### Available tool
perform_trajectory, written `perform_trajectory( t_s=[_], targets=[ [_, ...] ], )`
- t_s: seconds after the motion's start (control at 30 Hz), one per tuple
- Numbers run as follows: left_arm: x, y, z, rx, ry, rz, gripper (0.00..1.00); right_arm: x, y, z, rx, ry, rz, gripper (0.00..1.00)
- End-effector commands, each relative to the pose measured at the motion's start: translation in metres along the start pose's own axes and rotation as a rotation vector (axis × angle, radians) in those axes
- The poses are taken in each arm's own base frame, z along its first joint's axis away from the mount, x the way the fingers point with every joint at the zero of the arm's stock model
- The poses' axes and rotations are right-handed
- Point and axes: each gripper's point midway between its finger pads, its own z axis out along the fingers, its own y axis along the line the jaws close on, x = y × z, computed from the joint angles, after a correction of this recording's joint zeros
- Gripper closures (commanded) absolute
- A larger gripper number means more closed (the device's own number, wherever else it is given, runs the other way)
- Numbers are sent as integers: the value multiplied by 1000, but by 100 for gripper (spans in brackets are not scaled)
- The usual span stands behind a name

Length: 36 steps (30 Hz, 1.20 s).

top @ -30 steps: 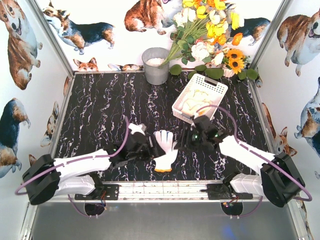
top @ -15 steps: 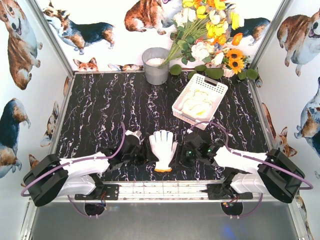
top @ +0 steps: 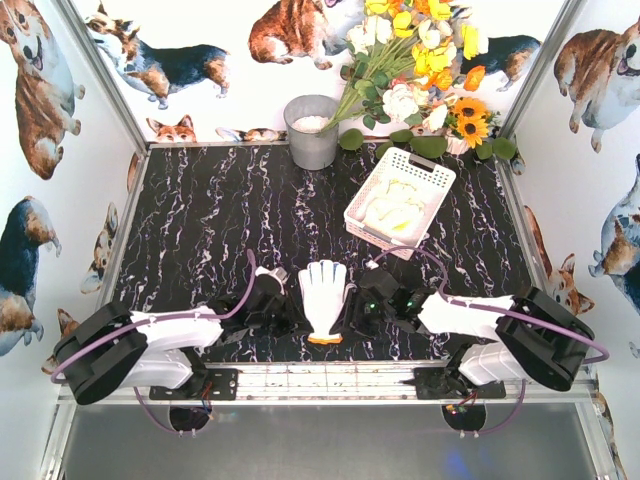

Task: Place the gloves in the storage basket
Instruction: Pair the glove with the glove, then pick up the glove from the center of the board.

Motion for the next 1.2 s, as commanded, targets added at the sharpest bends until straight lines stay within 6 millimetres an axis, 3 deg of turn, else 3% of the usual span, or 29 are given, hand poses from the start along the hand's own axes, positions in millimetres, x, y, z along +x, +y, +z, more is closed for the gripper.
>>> perform_trajectory(
  t_s=[0.0, 0.33, 0.43, 0.7, 0.77, 0.87, 1.17],
  targets=[
    [2, -7, 5, 35, 1, -5, 97, -3, -3, 5, 6, -25, 1, 56],
    [5, -8, 11, 36, -14, -27, 100, -3, -3, 0, 4, -50, 14, 56],
    [2, -6, 7, 25, -38, -33, 99, -4, -5, -1, 6, -61, 22, 65],
    [-5, 1, -8, 3, -103, -39, 53, -5, 2, -6, -30, -79, 52, 89],
    [-3, -2, -8, 35, -93, -60, 46, -6, 5, -6, -44, -79, 58, 95],
    [5, -11, -4, 101, -45, -82, 42, -6, 11, -7, -68, -77, 73, 100],
    [9, -25, 5, 183, -5, -110, 36, -11, 30, -17, -144, -96, 105, 100]
  ],
)
